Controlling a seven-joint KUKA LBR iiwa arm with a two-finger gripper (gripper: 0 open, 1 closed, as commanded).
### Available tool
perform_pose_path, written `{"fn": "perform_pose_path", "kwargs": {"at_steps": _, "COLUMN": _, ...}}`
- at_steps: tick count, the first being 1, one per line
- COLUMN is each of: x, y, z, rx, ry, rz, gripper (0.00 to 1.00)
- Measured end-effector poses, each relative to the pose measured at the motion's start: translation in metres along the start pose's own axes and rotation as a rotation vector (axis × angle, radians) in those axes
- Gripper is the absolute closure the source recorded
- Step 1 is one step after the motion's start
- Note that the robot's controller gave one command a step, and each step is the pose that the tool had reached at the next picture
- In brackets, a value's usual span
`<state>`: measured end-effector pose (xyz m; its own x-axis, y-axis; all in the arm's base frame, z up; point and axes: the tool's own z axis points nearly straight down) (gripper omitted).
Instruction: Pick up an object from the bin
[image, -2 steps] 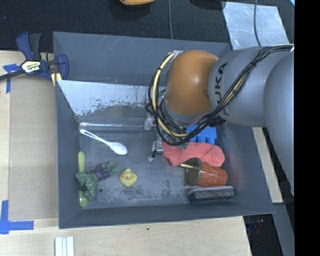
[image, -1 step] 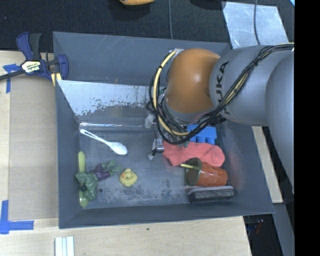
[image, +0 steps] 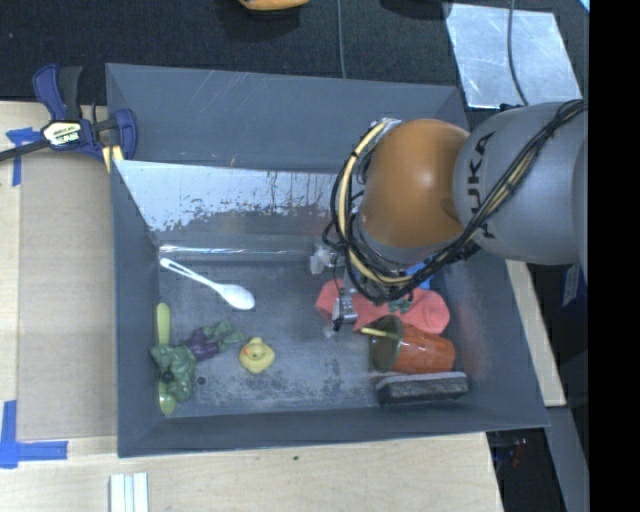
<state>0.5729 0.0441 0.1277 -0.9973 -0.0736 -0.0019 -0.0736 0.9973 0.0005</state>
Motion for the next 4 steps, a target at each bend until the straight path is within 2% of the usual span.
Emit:
{"fn": "perform_pose_path", "kwargs": {"at_steps": 1, "x": 0.006, "y": -0.027, "z": 0.011, "rx": 0.0, "ry": -0.001, "rz": -0.259, "gripper": 0.0}}
{"fn": "perform_pose_path", "kwargs": {"at_steps": 2, "x": 0.002, "y": -0.064, "z": 0.023, "rx": 0.001, "ry": -0.004, "rz": -0.35, "gripper": 0.0}}
{"fn": "perform_pose_path", "kwargs": {"at_steps": 3, "x": -0.045, "y": -0.087, "z": 0.056, "rx": -0.001, "ry": -0.007, "rz": -0.218, "gripper": 1.0}}
{"fn": "perform_pose_path", "kwargs": {"at_steps": 4, "x": -0.045, "y": -0.087, "z": 0.055, "rx": -0.001, "ry": -0.007, "rz": -0.218, "gripper": 1.0}}
